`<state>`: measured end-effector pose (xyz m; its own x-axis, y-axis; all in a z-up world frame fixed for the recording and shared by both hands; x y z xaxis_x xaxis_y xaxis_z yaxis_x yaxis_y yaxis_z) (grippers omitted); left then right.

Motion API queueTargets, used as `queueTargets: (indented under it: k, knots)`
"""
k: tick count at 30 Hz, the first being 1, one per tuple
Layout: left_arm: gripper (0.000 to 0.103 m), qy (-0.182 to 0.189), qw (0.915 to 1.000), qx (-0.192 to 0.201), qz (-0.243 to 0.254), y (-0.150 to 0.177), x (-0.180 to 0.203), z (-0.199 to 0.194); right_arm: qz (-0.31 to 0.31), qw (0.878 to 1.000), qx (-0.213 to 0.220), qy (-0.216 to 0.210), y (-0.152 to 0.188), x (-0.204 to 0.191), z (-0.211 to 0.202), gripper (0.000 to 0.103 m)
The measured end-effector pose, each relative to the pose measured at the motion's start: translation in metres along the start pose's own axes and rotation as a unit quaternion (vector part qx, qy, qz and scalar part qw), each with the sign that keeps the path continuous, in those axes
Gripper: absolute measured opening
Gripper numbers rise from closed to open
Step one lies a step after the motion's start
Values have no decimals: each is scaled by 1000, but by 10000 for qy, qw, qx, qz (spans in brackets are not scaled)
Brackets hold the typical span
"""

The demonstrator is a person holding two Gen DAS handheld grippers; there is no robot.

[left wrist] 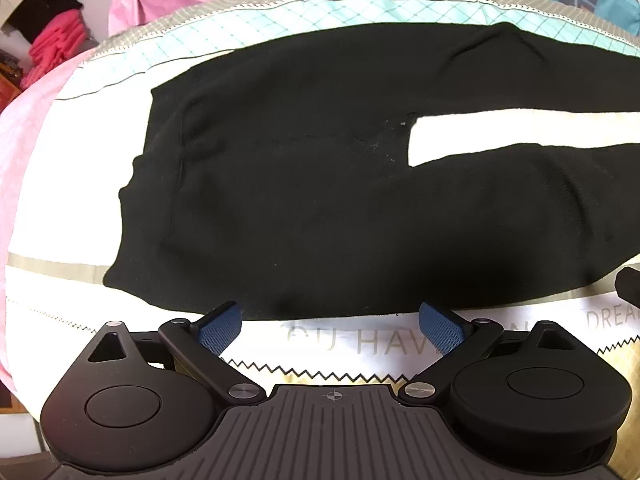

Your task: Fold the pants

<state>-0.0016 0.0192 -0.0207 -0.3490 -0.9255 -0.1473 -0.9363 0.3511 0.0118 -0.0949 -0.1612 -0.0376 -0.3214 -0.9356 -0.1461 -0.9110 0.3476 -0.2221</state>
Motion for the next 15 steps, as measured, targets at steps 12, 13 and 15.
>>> queueTargets:
  k: [12,13,15]
  knots:
    - [103,-95,9999,-51,-24,-2,0,2,241,9994,194,131,-8,19,-7,103]
    - [103,-109,9999,-56,-32,-2,0,2,273,9993,217,133,-8,20,-8,103]
    - [103,-129,9999,-50,-41,-3,0,2,334,9991,236,138,-8,23,-8,103]
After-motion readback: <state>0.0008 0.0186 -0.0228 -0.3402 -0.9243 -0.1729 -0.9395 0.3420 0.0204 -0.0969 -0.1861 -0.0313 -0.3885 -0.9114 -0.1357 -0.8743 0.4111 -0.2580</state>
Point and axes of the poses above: each gripper's, at about its wrist camera, not at the fingertips, and z roughly the way its jaws point, x to its right, y to its underside, the point moved 1 cm from there along z, roughly the way its jaws point, and after that the axes turned 15 degrees about -x, right-handed, at the moved point
